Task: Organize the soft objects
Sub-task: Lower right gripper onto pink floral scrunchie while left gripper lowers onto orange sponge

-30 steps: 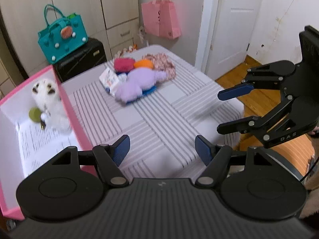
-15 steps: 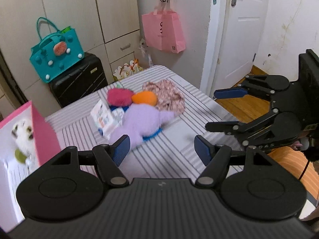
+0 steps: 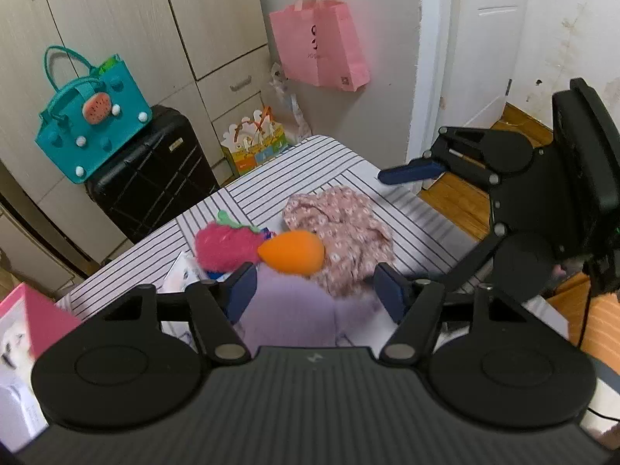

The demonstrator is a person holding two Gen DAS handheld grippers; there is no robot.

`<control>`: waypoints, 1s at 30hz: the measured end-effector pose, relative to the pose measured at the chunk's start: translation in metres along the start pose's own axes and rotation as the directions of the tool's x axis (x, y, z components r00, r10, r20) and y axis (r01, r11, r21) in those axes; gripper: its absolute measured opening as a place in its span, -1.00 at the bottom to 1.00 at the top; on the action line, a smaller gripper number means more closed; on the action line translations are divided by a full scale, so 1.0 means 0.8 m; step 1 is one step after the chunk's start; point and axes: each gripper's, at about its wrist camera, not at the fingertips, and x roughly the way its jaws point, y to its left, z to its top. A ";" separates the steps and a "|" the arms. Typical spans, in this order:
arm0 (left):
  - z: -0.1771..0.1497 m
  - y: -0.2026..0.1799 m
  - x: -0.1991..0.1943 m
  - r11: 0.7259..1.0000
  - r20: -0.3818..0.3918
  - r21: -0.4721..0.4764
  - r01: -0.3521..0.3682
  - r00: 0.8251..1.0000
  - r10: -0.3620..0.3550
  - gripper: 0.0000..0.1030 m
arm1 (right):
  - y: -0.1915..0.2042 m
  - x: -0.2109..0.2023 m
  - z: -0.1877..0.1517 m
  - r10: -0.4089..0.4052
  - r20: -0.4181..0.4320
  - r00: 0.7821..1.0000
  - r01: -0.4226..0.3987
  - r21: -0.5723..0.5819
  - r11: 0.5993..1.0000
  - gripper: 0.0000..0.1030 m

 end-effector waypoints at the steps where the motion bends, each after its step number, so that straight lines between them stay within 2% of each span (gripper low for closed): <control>1: 0.005 0.001 0.008 1.000 -0.006 -0.006 0.001 1.000 -0.001 0.20 | -0.003 0.005 -0.001 0.019 -0.003 1.000 -0.019 0.005 1.000 0.76; 8: 0.019 0.025 0.061 0.994 -0.055 -0.109 0.001 0.998 -0.007 0.11 | -0.017 0.042 -0.007 0.046 -0.041 0.998 -0.045 0.030 0.999 0.76; 13: 0.021 0.037 0.084 0.988 -0.070 -0.152 -0.006 0.998 -0.005 0.09 | -0.026 0.052 -0.012 0.093 -0.074 0.993 -0.086 0.089 0.992 0.73; 15: 0.022 0.038 0.090 0.987 -0.079 -0.160 0.000 0.997 -0.012 0.09 | -0.026 0.050 -0.012 0.105 -0.079 0.991 -0.096 0.103 0.990 0.56; 17: 0.022 0.036 0.091 0.988 -0.075 -0.153 -0.004 0.997 -0.007 0.08 | -0.023 0.045 -0.013 0.108 -0.079 0.991 -0.101 0.092 0.991 0.28; 18: 0.022 0.034 0.091 0.989 -0.071 -0.148 -0.006 0.997 -0.005 0.08 | -0.020 0.042 -0.014 0.101 -0.077 0.992 -0.095 0.077 0.993 0.19; 20: 0.022 0.032 0.093 0.990 -0.068 -0.138 -0.016 0.998 0.006 0.08 | -0.013 0.036 -0.013 0.077 -0.079 0.994 -0.073 0.055 0.996 -0.13; 23: 0.022 0.028 0.097 0.992 -0.071 -0.124 -0.030 0.997 0.022 0.09 | -0.007 0.029 -0.012 0.032 -0.090 0.995 -0.028 0.048 0.998 -0.45; 30: 0.022 0.026 0.102 0.991 -0.088 -0.125 -0.040 0.996 0.029 0.09 | -0.009 0.005 -0.017 0.014 -0.086 0.996 -0.005 0.094 0.996 -0.53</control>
